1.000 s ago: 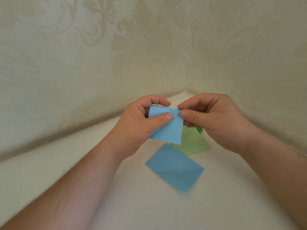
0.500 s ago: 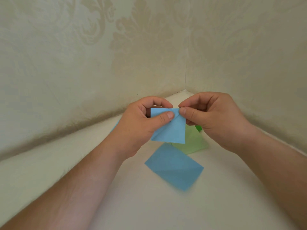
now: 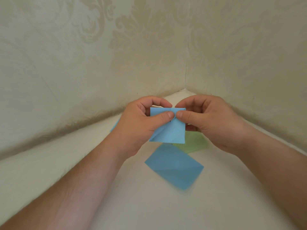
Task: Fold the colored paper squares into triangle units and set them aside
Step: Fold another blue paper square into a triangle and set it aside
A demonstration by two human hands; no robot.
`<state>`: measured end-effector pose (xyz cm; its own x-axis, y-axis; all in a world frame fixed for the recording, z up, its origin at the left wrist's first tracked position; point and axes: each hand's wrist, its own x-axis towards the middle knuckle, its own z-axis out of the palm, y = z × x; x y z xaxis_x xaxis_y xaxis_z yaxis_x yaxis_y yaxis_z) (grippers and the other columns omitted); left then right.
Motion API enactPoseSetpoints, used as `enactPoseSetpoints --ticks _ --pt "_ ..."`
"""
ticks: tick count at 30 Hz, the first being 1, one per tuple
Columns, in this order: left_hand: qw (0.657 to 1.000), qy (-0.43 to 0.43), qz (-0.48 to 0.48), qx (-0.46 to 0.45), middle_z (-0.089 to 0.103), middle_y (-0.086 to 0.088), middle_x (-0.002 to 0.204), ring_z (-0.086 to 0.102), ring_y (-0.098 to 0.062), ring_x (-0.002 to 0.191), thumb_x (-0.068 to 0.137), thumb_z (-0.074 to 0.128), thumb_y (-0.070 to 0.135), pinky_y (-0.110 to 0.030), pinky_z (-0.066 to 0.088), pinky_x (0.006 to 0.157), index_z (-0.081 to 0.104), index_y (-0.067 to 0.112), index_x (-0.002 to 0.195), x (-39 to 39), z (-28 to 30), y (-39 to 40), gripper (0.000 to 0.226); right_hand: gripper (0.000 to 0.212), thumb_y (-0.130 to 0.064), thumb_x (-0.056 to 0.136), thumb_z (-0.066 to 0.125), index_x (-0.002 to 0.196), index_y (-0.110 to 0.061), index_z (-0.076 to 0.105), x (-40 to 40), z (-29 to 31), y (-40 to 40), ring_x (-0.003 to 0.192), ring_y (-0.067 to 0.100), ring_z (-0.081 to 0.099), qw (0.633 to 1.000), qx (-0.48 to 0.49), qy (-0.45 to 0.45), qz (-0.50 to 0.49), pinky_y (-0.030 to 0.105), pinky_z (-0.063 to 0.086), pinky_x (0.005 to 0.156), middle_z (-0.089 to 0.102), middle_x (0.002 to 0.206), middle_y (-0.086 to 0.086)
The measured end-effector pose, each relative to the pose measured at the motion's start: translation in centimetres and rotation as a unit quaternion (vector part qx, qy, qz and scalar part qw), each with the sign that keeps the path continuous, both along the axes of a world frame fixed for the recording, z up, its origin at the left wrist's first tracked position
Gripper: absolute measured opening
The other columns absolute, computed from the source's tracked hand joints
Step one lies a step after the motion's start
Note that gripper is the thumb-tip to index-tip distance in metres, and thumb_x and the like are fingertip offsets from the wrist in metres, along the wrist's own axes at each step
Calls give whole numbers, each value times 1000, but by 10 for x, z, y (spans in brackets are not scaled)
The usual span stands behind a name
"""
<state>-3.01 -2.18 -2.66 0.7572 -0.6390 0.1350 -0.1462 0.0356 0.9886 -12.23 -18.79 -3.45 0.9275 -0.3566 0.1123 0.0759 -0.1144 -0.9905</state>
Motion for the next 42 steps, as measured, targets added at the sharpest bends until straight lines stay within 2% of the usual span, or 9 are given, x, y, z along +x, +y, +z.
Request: enactPoseSetpoints --ticks 4,11,17,24,29,31,34,39,42 --pt "1000 -7 0 2 76 -11 87 74 -25 79 86 78 5 -35 57 69 74 23 87 0 1 0 19 18 -14 94 71 78 -21 77 -2 3 0 83 24 67 1000 2 25 16 55 55 96 76 91 12" --pt "1000 -10 3 3 76 -7 87 73 -24 80 84 81 6 -38 57 73 75 26 84 1 1 0 20 19 -14 96 66 81 -17 76 -4 7 -2 75 17 64 999 14 32 31 33 54 76 75 84 5" --pt "1000 -18 6 5 76 -5 86 74 -22 80 86 79 4 -36 58 71 74 22 86 1 0 0 19 18 -12 98 65 83 -14 76 -3 7 -2 72 14 65 999 -11 29 14 37 54 80 75 83 4" --pt "1000 -17 14 -3 75 0 81 72 -17 75 86 80 5 -29 57 64 73 23 86 1 -2 -2 19 14 -14 94 70 81 -15 74 -2 7 -2 71 16 64 999 3 41 -11 32 54 74 74 80 5" --pt "1000 1 10 -9 75 -3 83 73 -19 77 86 79 5 -32 58 68 73 22 88 2 -3 -2 18 14 -16 96 68 83 -14 74 -2 7 -1 71 15 64 999 9 48 -9 32 54 73 75 81 5" --pt "1000 9 7 -16 74 -1 81 74 -20 77 86 78 4 -32 58 69 72 21 94 3 -4 -2 20 13 -20 95 69 84 -15 75 -2 6 -1 72 16 64 998 19 61 -1 33 55 74 75 82 5" --pt "999 23 -3 -24 72 2 75 74 -20 77 87 76 2 -31 58 69 71 20 101 2 -5 -3 24 15 -20 96 68 87 -10 74 -2 4 0 79 22 65 997 24 68 5 41 56 82 75 90 15" --pt "996 70 -17 -42 78 -12 92 76 -28 85 88 74 0 -35 61 76 70 19 112 0 -7 -6 31 16 -10 99 63 91 2 68 0 4 0 74 17 70 999 23 44 -5 23 55 63 73 81 10" --pt "996 81 -14 -47 78 -14 94 76 -29 87 89 74 -1 -37 62 78 70 20 114 0 -8 -7 33 16 -12 100 61 90 -2 69 -1 4 1 74 16 70 997 48 57 11 21 54 61 75 83 9"
